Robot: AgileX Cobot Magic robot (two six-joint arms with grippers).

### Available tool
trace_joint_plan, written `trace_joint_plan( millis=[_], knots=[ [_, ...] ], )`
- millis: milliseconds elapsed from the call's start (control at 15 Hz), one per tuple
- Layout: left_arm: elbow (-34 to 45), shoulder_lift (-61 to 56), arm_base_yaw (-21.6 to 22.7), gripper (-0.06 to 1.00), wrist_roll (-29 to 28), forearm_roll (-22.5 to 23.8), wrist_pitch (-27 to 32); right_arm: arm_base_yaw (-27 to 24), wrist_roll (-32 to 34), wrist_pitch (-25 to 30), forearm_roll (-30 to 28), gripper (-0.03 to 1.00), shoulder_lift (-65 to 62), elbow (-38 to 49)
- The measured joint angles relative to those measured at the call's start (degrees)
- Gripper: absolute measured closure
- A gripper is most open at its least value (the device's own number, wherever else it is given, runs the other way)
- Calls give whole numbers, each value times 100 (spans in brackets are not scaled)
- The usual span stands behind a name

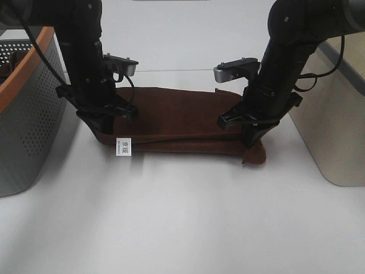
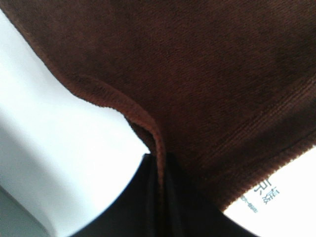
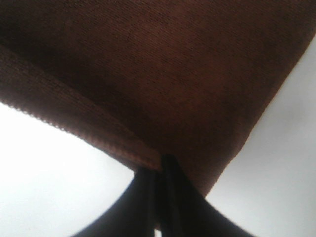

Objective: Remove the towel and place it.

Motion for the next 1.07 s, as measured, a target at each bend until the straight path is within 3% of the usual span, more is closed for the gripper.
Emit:
trace_joint_plan(
  millis=[267, 333, 533, 600, 733, 933, 1067],
  knots=[
    [521, -17, 0, 94, -6, -378, -52, 46, 0, 229, 86, 96, 0, 241],
    [602, -17, 0, 94, -6, -378, -34, 46, 0, 304, 103, 91, 0, 275],
    [722, -74, 63, 89, 0, -57, 109, -23, 6, 968, -23, 52, 0, 281],
    [728, -143, 69, 84, 0, -52, 115, -23, 6, 1146, 57, 41, 0, 281],
    [762, -350, 74, 66, 0, -166, 115, -23, 6, 1283, 252, 31, -11, 281],
    [1008, -556, 74, 25, 0, -298, 126, -23, 6, 1289, 384, 29, -304, 292],
    [1197, -584, 74, 8, -17, -338, 149, -23, 6, 1421, 407, 29, -579, 292]
  ],
)
